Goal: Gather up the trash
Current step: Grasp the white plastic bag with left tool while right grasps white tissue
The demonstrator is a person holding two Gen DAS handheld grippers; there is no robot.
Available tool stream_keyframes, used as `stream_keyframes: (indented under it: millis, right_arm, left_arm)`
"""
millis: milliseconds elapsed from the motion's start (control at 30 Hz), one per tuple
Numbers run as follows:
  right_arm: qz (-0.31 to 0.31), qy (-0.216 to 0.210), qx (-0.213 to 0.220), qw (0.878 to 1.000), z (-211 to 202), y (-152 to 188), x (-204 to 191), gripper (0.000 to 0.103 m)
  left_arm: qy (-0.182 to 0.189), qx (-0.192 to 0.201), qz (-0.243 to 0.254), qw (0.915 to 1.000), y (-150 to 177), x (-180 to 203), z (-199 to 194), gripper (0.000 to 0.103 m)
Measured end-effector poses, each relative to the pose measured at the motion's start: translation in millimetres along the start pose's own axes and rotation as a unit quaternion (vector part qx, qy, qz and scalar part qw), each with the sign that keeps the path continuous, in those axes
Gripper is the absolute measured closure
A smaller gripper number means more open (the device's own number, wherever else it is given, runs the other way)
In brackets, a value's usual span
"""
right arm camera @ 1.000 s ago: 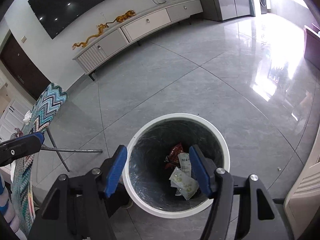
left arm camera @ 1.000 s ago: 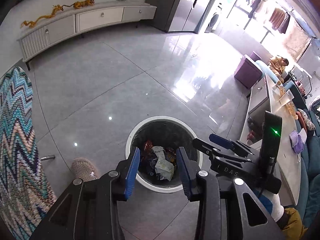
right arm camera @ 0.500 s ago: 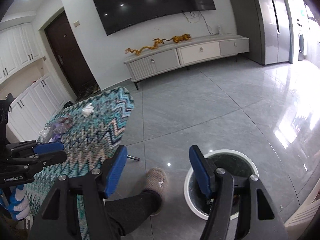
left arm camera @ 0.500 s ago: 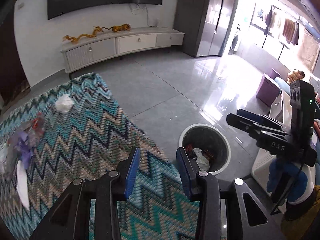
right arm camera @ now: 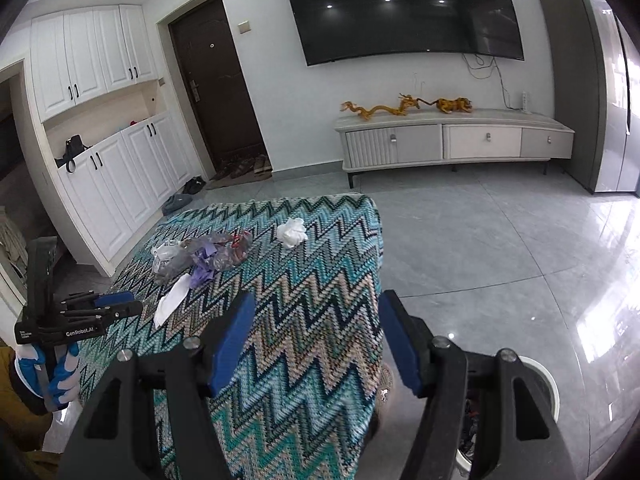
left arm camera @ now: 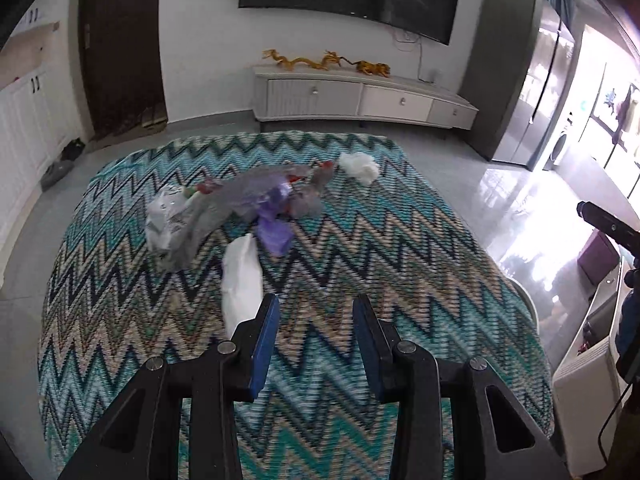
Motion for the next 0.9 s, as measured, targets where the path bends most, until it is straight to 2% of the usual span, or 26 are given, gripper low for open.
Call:
stream_keyframes:
  millis: [233, 600, 800, 900]
  right_arm:
    - [-0.018, -0.017, -0.040, 0.999, 79.5, -20.1, -18.0, 0.040]
    - [-0.038, -0.028, -0.097, 0.994, 218.3, -42.4, -40.2, 0.040]
    - [-0.033, -0.012, -0.117, 0.993, 274.5, -46.2, -38.4, 0.040]
    - [-0.028, -0.006, -0.121, 0.992, 290.9, -46.8, -35.8, 0.040]
  left_arm:
    - [-0.002, -0.031, -0.020, 0.9993, -1.9, -42.4, 39.9, 0.067]
    - [0.037, -0.058, -0.014, 0.9975, -4.2, -53.4, 97.1, 0.067]
    - [0.046, -0.040, -0.006, 0.9982, 0.9, -53.8, 110.7, 0.068]
    - [0.034, -0.021, 0.011, 0.9991, 6.9, -53.1, 108.9, 0.072]
Point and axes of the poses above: each gripper's, at about its wrist camera, not at the fingertips, and z roughly the way its jaws point, x to its right, y to its underside, the point moved 5 cm from there along z, roughly the way its jaws point, and after that the axes turned 1 degree about -z, right-handed, at the moved point
